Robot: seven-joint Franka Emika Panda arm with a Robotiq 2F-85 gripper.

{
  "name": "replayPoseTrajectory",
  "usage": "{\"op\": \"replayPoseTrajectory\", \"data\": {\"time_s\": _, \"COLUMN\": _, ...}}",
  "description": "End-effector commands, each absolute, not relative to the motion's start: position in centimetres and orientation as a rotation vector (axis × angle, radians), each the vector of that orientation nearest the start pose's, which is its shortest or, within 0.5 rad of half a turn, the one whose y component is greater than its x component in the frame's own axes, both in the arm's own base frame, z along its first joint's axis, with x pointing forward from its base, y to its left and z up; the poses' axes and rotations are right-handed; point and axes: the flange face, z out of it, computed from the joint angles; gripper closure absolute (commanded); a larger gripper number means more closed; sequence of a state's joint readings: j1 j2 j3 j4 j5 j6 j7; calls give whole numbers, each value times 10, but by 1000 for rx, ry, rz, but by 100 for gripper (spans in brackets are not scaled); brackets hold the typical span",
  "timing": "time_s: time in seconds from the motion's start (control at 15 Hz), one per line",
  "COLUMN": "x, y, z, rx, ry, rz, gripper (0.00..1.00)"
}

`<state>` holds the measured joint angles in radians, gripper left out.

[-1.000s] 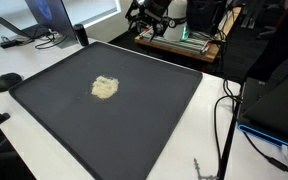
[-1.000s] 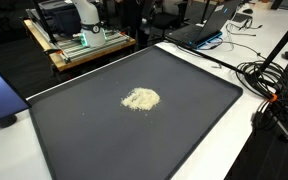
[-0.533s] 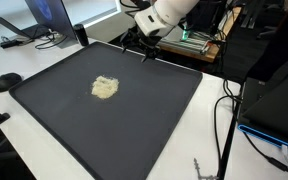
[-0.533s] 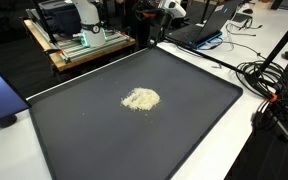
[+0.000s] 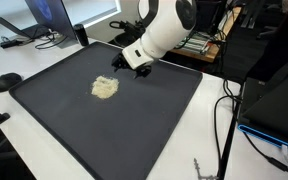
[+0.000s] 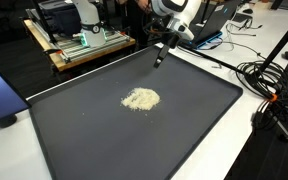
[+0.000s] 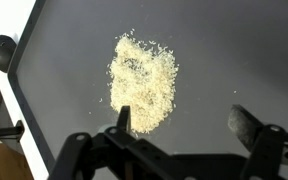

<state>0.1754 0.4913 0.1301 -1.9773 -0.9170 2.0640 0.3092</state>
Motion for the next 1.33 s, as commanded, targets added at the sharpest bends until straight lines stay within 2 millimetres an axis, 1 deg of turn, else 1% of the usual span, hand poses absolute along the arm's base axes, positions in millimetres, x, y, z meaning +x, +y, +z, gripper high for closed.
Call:
{"op": "replayPoseTrajectory", "data": {"time_s": 0.0, "x": 612, "y": 115, "z": 206, "rx": 2366, "ry": 720, "rz": -222, "gripper": 0}}
{"op": "replayPoseTrajectory", "data": {"time_s": 0.27, "x": 650, "y": 80, "z": 221, "rx": 2537, "ry": 725, "rz": -268, "gripper": 0}}
{"op": "replayPoseTrajectory", "data": {"time_s": 0.47, "x": 671, "y": 52, "z": 230, "rx": 2664, "ry": 705, "rz": -310, "gripper": 0}}
{"op": "replayPoseTrajectory", "data": {"time_s": 0.73, "x": 694, "y": 17, "z": 241, "rx": 2829, "ry": 618, "rz": -325, "gripper": 0}}
{"op": "replayPoseTrajectory", "data": {"time_s": 0.93, "x": 706, "y": -11, "z": 245, "rx": 2871, "ry": 493, "rz": -349, "gripper": 0}}
{"op": "replayPoseTrajectory", "data": {"time_s": 1.0, "x": 706, "y": -20, "z": 247, "rx": 2879, "ry": 478, "rz": -386, "gripper": 0}}
{"op": "replayPoseTrajectory", "data": {"time_s": 1.07, "x": 696, "y": -9, "z": 247, "rx": 2844, "ry": 504, "rz": -340, "gripper": 0}}
{"op": "replayPoseTrajectory", "data": {"time_s": 1.13, "x": 698, "y": -16, "z": 247, "rx": 2851, "ry": 482, "rz": -356, "gripper": 0}}
{"op": "replayPoseTrajectory", "data": {"time_s": 1.27, "x": 701, "y": -22, "z": 247, "rx": 2856, "ry": 468, "rz": -364, "gripper": 0}}
